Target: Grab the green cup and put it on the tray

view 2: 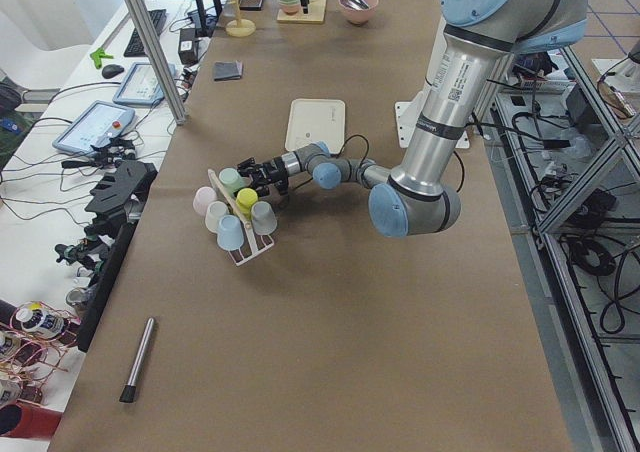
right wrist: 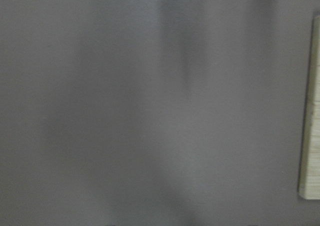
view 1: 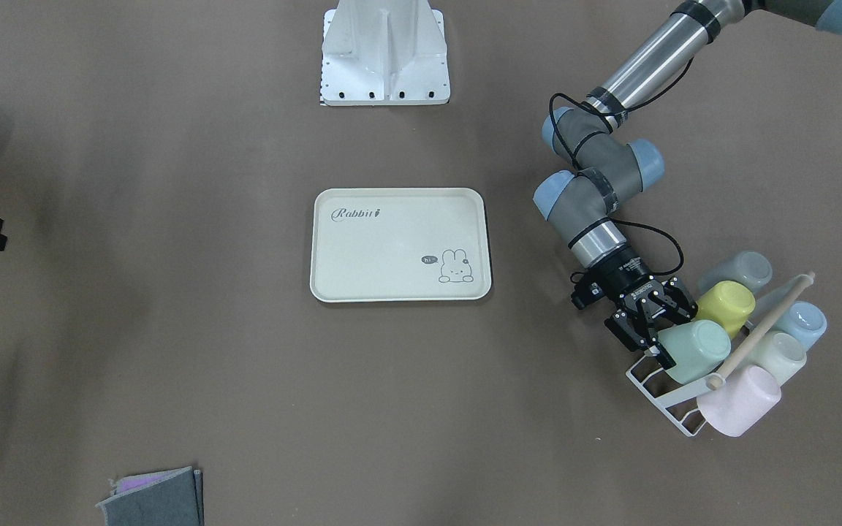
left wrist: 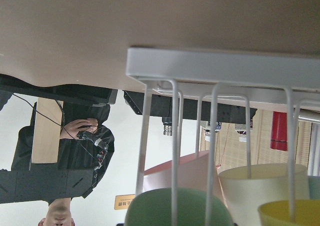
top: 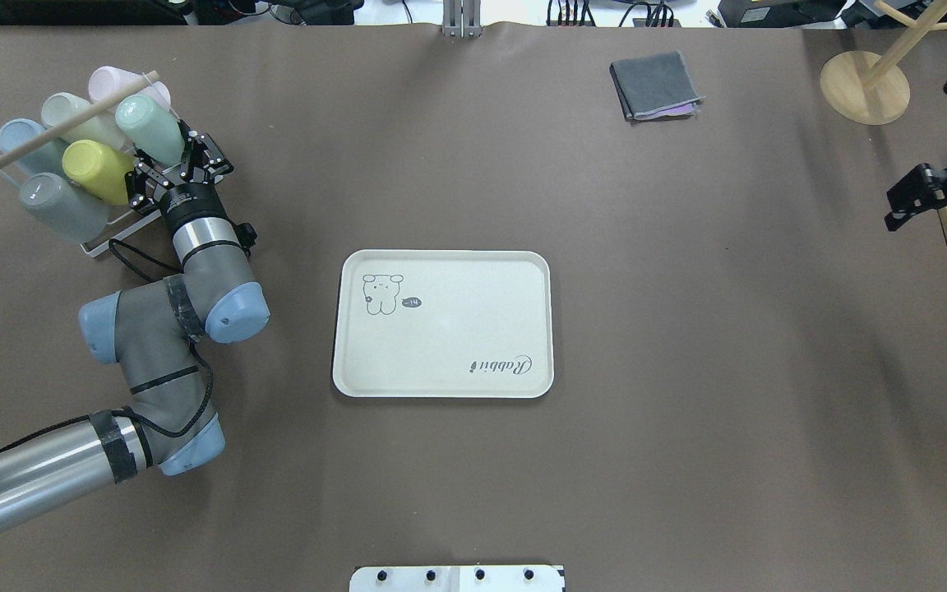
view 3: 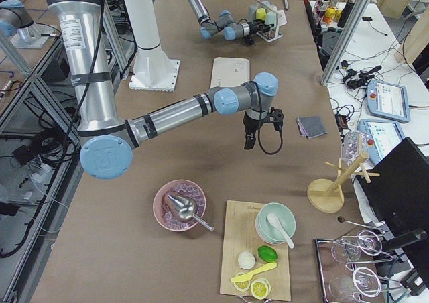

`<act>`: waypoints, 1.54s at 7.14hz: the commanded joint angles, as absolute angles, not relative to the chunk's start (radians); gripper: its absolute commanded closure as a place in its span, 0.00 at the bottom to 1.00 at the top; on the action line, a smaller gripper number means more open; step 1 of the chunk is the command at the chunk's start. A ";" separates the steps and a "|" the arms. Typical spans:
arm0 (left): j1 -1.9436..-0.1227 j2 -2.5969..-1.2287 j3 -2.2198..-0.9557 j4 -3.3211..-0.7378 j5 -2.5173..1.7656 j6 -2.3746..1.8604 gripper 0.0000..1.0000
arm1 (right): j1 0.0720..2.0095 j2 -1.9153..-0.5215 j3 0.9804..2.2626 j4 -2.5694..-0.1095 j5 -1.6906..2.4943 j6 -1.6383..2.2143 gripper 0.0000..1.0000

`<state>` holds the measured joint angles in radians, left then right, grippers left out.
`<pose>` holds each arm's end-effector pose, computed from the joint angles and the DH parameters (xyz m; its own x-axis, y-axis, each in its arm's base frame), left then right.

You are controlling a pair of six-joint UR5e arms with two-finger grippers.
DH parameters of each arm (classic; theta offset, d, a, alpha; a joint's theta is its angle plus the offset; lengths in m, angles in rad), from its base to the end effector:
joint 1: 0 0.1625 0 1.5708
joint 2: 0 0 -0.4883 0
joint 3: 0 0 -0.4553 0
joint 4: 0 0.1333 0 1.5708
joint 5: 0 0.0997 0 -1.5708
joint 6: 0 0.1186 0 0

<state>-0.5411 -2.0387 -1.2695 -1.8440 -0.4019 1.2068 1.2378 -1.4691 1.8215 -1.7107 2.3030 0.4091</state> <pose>0.5430 -0.6092 0.5223 -0.5335 0.4830 0.6943 -0.7783 0.0412 -0.6266 -0.1428 -0.5780 0.5563 0.7297 0.0222 0.6834 0.0319 0.9973 -0.0664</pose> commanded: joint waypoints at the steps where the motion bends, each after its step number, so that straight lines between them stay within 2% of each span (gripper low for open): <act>1: -0.538 -2.022 -1.299 -1.845 -0.402 1.218 0.59 | 1.314 -1.575 1.842 -1.709 2.277 0.339 0.00; 4: -0.532 -2.003 -1.338 -1.882 -0.396 1.270 0.63 | 1.452 -1.686 1.842 -1.713 2.238 0.009 0.00; 5: -0.528 -2.003 -1.344 -1.903 -0.393 1.293 0.64 | 1.498 -1.704 1.841 -1.712 2.238 0.006 0.00; 6: -0.525 -1.999 -1.360 -1.905 -0.391 1.307 0.71 | 1.556 -1.724 1.836 -1.712 2.237 -0.004 0.00; 7: -0.505 -1.970 -1.397 -1.905 -0.373 1.310 0.75 | 1.612 -1.756 1.835 -1.701 2.240 -0.017 0.00; 11: -0.477 -1.873 -1.517 -1.905 -0.354 1.341 0.75 | 1.643 -1.778 1.835 -1.703 2.255 -0.017 0.00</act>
<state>-0.4793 -1.9026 -1.4838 -1.9047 -0.3564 1.3330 1.6388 -1.7744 1.8362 -1.7040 2.2537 -0.0234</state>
